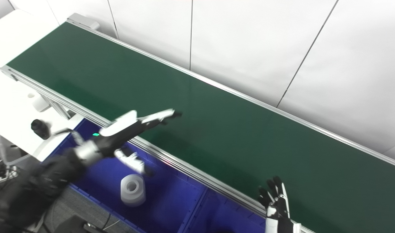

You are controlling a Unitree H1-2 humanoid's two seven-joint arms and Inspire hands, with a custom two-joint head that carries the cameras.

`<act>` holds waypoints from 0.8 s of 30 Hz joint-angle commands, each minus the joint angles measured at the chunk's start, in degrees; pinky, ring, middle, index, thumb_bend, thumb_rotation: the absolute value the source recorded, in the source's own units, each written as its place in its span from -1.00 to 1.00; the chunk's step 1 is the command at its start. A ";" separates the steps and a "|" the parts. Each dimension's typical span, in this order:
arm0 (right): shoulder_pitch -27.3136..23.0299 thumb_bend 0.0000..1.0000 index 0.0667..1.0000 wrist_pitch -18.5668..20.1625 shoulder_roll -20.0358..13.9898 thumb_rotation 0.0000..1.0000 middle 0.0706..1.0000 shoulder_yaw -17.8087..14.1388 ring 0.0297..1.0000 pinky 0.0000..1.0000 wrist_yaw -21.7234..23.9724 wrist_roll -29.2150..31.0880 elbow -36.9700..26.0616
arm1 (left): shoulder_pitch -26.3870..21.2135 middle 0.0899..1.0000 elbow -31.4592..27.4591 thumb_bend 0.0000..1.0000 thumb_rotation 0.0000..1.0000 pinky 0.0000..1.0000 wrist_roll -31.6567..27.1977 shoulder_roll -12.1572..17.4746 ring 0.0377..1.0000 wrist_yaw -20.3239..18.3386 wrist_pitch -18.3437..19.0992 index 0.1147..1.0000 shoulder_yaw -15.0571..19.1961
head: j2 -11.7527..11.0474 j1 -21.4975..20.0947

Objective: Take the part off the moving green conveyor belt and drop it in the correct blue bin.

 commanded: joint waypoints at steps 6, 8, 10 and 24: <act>1.02 0.41 0.88 -0.79 2.35 1.00 0.81 1.69 0.66 0.63 -1.49 -2.46 -1.46 | 3.50 1.00 0.31 0.88 0.84 0.89 -0.89 -12.34 0.97 3.51 2.61 1.00 -3.65 | 0.50 -2.77; 1.26 0.39 0.88 -1.28 2.71 1.00 0.81 2.30 0.65 0.60 -2.24 -4.09 -1.32 | 4.99 1.00 -1.25 0.89 0.82 0.94 -2.04 -14.52 0.97 3.22 5.28 1.00 -4.96 | 0.84 -4.45; 1.67 0.37 0.88 -1.58 3.45 1.00 0.81 3.11 0.63 0.58 -3.17 -5.50 -1.29 | 6.31 1.00 -1.56 0.86 0.81 0.95 -2.59 -16.22 0.98 3.58 5.13 1.00 -6.21 | 1.55 -7.78; 4.76 0.46 0.84 -4.46 10.88 1.00 0.85 11.04 0.72 0.69 -14.85 -15.63 1.14 | 12.36 1.00 -13.61 0.78 0.91 0.98 -6.24 -12.91 0.98 1.18 11.53 1.00 -6.38 | 6.42 -38.64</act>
